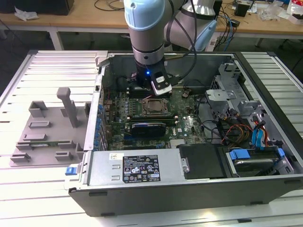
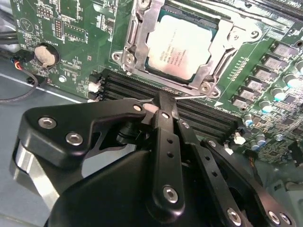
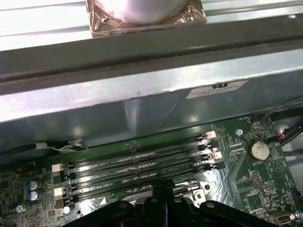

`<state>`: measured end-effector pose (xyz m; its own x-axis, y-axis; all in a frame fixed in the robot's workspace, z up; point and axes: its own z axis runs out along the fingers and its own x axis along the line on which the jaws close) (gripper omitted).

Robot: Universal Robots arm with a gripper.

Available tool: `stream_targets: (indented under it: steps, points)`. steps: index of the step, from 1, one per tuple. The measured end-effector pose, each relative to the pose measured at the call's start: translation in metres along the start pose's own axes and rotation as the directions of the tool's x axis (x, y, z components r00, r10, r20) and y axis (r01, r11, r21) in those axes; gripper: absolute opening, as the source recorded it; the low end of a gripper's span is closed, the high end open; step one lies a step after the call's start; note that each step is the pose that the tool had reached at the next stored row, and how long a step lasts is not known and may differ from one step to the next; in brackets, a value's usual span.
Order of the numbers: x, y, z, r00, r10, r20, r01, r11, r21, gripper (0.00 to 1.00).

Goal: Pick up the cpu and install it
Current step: 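Install the first cpu locking lever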

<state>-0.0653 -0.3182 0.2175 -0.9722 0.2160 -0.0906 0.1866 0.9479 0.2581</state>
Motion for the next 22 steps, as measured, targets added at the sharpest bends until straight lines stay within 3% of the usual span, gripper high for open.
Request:
stream_targets:
  steps: [6, 13, 15, 19, 22]
  points:
    - [0.0004, 0.0064, 0.0049, 1.0000, 0.002, 0.0016, -0.002, 1.0000, 0.0050, 0.11]
    - [-0.0034, 0.0048, 0.0149, 0.9982, 0.056, 0.0219, -0.057, 0.9979, 0.0321, 0.11]
    - [-0.0040, 0.0044, 0.0172, 0.9964, 0.079, 0.0318, -0.081, 0.9957, 0.0454, 0.11]
    - [-0.0050, 0.0051, 0.0187, 0.9935, 0.105, 0.0437, -0.108, 0.9923, 0.0604, 0.11]
    - [-0.0049, 0.0070, 0.0193, 0.9924, 0.113, 0.0479, -0.116, 0.9910, 0.0667, 0.11]
